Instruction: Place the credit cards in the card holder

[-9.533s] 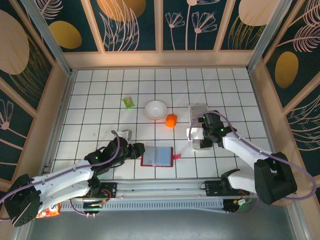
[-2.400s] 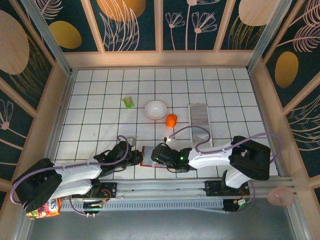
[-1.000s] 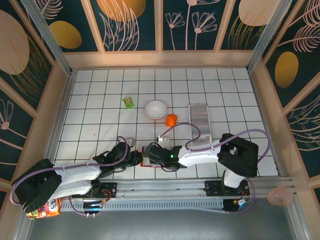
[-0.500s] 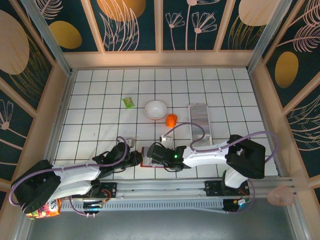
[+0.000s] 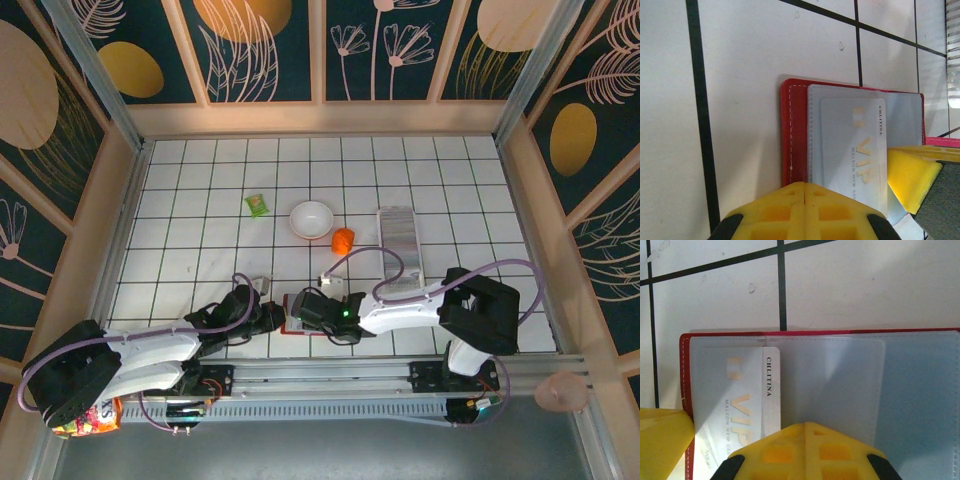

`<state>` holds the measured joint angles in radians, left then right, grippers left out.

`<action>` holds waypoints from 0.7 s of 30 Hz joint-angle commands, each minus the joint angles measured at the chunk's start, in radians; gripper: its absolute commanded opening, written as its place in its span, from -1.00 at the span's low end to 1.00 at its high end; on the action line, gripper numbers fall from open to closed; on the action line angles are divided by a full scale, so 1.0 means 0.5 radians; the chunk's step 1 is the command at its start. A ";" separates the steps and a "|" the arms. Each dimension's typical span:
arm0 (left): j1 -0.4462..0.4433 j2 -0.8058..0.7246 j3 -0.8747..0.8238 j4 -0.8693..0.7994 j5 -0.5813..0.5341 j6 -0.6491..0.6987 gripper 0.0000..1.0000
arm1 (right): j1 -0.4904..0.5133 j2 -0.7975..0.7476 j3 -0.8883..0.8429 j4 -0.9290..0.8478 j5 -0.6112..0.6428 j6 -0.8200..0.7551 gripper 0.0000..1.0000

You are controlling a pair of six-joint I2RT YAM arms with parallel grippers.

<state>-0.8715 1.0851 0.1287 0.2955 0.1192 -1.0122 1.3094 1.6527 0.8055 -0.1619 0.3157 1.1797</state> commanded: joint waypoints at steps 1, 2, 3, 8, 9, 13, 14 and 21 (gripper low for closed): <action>-0.012 -0.010 -0.046 -0.040 0.029 -0.030 -1.00 | 0.041 0.059 0.097 0.057 0.022 -0.059 -1.00; -0.012 -0.013 -0.046 -0.040 0.029 -0.028 -1.00 | 0.045 0.070 0.111 0.071 0.011 -0.076 -1.00; -0.012 -0.016 -0.047 -0.041 0.031 -0.029 -1.00 | 0.049 0.077 0.122 0.085 0.006 -0.090 -1.00; -0.010 -0.034 -0.053 -0.046 0.024 -0.030 -1.00 | 0.062 0.048 0.135 0.055 0.044 -0.093 -1.00; -0.012 -0.041 -0.052 -0.056 0.020 -0.029 -1.00 | 0.066 0.021 0.126 0.008 0.084 -0.070 -1.00; -0.012 -0.062 -0.055 -0.074 -0.002 -0.025 -1.00 | 0.079 -0.130 0.043 -0.180 0.197 0.059 -0.83; -0.012 -0.063 -0.055 -0.073 -0.002 -0.025 -1.00 | 0.085 -0.176 0.013 -0.207 0.212 0.087 -0.77; -0.012 -0.041 -0.056 -0.069 -0.002 -0.016 -1.00 | 0.117 -0.340 -0.169 -0.181 0.188 0.191 -0.52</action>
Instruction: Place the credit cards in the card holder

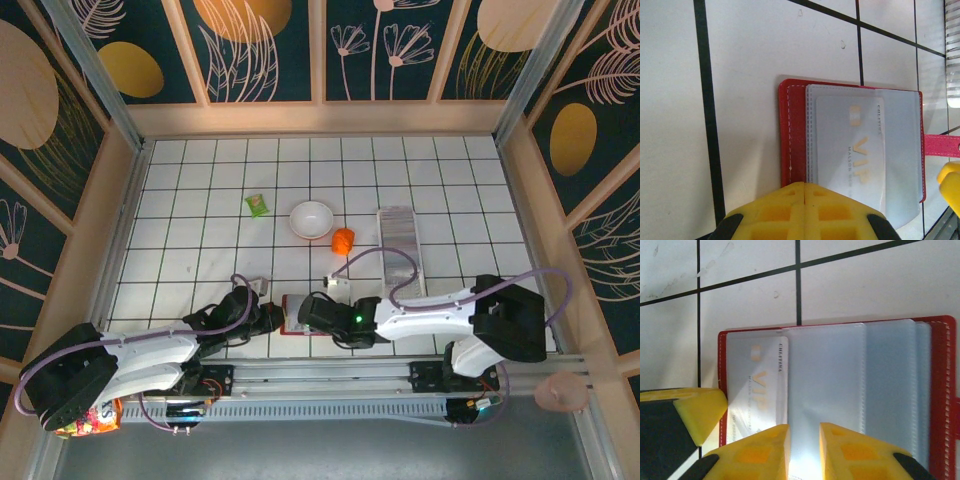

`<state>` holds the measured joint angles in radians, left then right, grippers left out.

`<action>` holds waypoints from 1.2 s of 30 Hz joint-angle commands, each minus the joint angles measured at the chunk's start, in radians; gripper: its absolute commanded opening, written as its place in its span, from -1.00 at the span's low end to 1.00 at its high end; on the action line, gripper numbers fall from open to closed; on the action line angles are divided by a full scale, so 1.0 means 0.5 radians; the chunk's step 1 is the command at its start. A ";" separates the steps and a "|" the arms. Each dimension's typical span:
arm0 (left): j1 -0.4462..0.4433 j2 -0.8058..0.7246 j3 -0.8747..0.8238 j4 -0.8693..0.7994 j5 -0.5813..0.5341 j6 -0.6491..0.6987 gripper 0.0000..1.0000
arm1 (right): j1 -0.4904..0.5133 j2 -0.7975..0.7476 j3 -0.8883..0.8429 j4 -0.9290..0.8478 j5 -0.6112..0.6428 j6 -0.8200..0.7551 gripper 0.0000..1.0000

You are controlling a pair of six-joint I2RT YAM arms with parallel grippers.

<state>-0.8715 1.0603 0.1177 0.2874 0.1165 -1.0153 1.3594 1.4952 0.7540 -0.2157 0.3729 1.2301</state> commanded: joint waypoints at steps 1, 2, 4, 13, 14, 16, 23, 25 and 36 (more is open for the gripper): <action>-0.010 0.011 -0.030 -0.057 0.003 -0.007 -1.00 | 0.018 -0.023 -0.072 -0.085 0.067 0.105 -0.50; -0.011 0.012 -0.030 -0.058 0.005 -0.008 -1.00 | 0.018 -0.017 -0.077 -0.100 0.061 0.119 -0.49; -0.012 0.007 -0.030 -0.057 0.000 -0.007 -1.00 | 0.018 -0.004 -0.083 -0.110 0.054 0.141 -0.42; -0.012 0.054 -0.027 -0.026 0.007 -0.001 -1.00 | 0.018 0.037 -0.118 0.037 -0.002 0.133 -0.17; -0.012 0.058 -0.024 -0.027 0.008 0.000 -1.00 | 0.016 0.038 -0.124 0.058 -0.004 0.129 -0.17; -0.010 0.055 -0.030 -0.016 0.012 -0.006 -1.00 | 0.016 0.045 -0.120 0.087 -0.007 0.117 -0.17; -0.012 0.045 -0.028 -0.025 0.014 -0.010 -1.00 | 0.016 0.059 -0.128 0.178 -0.021 0.117 -0.21; -0.011 0.045 -0.027 -0.028 0.014 -0.010 -1.00 | 0.016 0.054 -0.129 0.194 -0.019 0.117 -0.21; -0.012 0.019 -0.034 -0.041 0.004 -0.012 -1.00 | 0.016 -0.020 -0.120 0.103 0.061 0.134 -0.93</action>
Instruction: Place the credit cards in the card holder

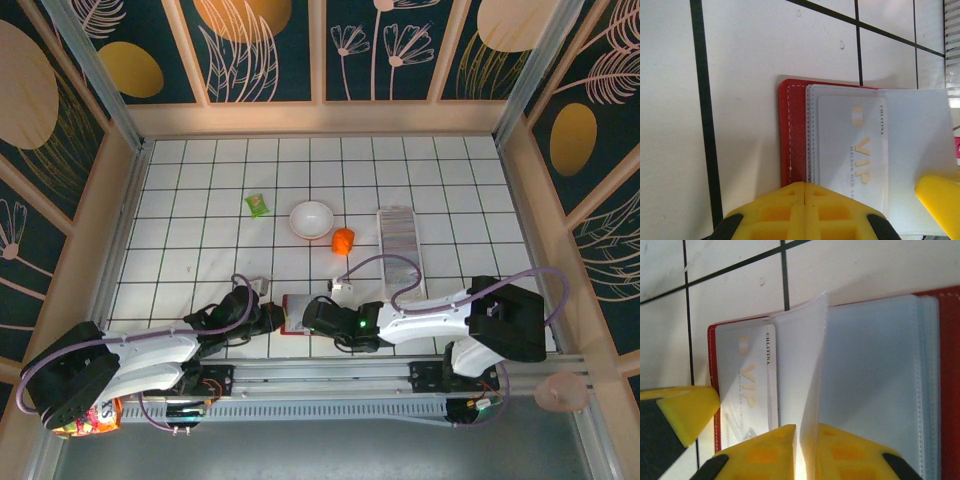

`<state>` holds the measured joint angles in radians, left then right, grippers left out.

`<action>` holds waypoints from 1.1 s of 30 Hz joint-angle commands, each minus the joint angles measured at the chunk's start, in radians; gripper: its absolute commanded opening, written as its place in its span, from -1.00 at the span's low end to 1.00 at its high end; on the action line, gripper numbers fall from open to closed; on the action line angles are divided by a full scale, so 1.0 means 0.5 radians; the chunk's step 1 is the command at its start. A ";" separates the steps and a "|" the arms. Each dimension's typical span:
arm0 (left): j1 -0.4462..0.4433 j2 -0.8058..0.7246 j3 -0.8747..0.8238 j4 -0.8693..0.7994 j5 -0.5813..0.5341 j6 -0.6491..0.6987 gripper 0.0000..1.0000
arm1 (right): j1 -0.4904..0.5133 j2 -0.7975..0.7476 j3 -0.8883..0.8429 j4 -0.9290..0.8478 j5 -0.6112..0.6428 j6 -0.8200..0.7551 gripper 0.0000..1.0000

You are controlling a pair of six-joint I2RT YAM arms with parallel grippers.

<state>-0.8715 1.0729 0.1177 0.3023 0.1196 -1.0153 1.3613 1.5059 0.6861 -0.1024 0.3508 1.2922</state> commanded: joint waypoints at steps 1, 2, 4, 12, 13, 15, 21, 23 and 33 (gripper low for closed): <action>-0.012 -0.007 -0.030 -0.077 -0.004 -0.012 -1.00 | 0.012 -0.036 0.032 -0.186 0.123 0.014 -1.00; -0.011 -0.011 -0.028 -0.085 -0.009 -0.007 -1.00 | 0.011 -0.034 0.059 -0.257 0.143 0.025 -1.00; -0.010 -0.020 -0.028 -0.096 -0.016 -0.007 -1.00 | 0.016 -0.046 0.082 -0.350 0.179 0.043 -1.00; -0.010 -0.037 -0.027 -0.100 -0.008 -0.011 -1.00 | 0.016 -0.126 0.056 -0.294 0.195 0.000 -1.00; -0.012 -0.043 -0.021 -0.100 -0.009 -0.012 -1.00 | 0.017 -0.120 0.055 -0.232 0.181 -0.037 -1.00; -0.010 -0.060 -0.013 -0.118 -0.013 -0.012 -1.00 | 0.023 -0.096 0.080 -0.110 0.156 -0.121 -1.00; -0.010 -0.204 0.010 -0.278 -0.124 -0.022 -0.75 | 0.030 0.059 0.177 0.184 0.034 -0.312 -0.77; -0.009 -0.281 0.005 -0.348 -0.171 -0.035 -0.63 | 0.026 0.132 0.213 0.188 0.003 -0.318 -0.69; -0.011 -0.713 0.011 -0.863 -0.560 -0.150 -0.35 | -0.029 0.178 0.113 0.685 -0.242 -0.355 -0.42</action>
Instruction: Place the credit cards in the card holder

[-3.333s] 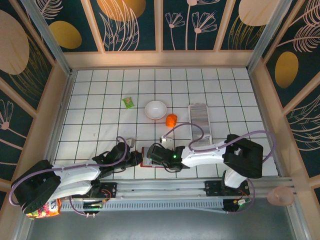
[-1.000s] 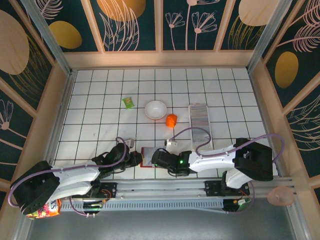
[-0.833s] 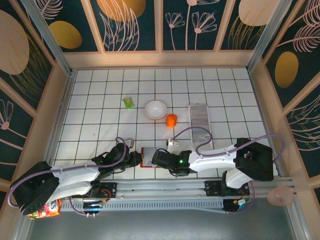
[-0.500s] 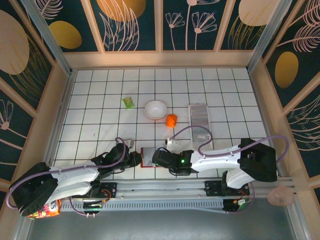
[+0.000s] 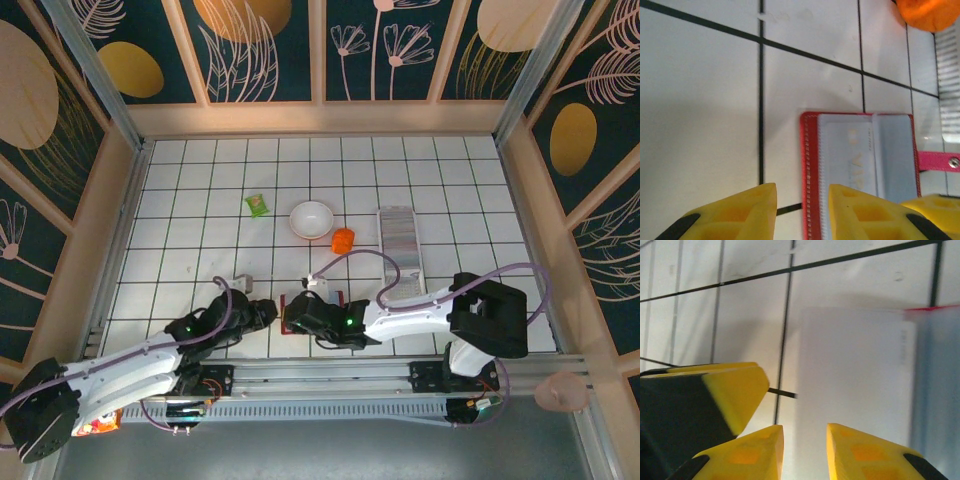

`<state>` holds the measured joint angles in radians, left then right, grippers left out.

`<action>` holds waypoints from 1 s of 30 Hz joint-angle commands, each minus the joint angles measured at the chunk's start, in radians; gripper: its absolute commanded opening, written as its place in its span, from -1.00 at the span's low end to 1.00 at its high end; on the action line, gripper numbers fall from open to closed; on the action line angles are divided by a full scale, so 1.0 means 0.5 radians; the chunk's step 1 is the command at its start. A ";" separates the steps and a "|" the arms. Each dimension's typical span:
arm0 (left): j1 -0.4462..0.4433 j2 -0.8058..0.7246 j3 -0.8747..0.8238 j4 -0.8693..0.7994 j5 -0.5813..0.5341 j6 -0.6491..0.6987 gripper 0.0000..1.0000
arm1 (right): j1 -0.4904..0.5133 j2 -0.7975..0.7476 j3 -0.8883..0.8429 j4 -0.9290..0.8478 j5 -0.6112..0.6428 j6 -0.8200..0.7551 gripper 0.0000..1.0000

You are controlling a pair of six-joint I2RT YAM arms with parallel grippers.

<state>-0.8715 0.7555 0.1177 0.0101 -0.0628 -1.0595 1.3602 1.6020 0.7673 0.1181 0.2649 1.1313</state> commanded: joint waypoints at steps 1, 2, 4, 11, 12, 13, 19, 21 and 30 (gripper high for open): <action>-0.012 -0.117 0.015 -0.329 -0.239 -0.072 -0.34 | -0.039 -0.032 -0.066 0.294 -0.091 -0.051 -0.35; -0.012 -0.158 0.022 -0.382 -0.280 -0.082 -0.33 | -0.051 -0.055 -0.084 0.347 -0.107 -0.077 -0.17; -0.010 -0.220 0.036 -0.451 -0.329 -0.087 -0.31 | -0.078 -0.112 -0.096 0.348 -0.111 -0.121 0.32; -0.012 -0.283 0.088 -0.429 -0.272 0.019 -0.24 | -0.370 -0.613 0.016 -0.149 -0.024 -0.863 0.37; -0.012 -0.256 0.092 -0.380 -0.224 0.046 -0.22 | -0.477 -0.716 0.039 -0.200 -0.108 -1.050 0.39; -0.012 -0.224 0.100 -0.344 -0.191 0.062 -0.20 | -0.591 -0.831 0.058 -0.229 -0.243 -1.239 0.39; -0.012 -0.011 0.171 -0.182 -0.052 0.179 -0.18 | -0.943 -1.293 0.194 -0.487 -0.576 -2.752 0.43; -0.010 0.032 0.179 -0.129 -0.018 0.203 -0.18 | -0.944 -1.398 0.153 -0.710 -0.597 -3.447 0.55; -0.012 0.125 0.162 0.093 0.115 0.252 -0.10 | -1.718 -1.274 -0.075 -1.432 -0.437 -4.912 0.93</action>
<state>-0.8715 0.8116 0.1818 -0.0093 -0.0433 -0.9596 0.5797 0.9455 0.7998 -0.4305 0.0292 -0.9634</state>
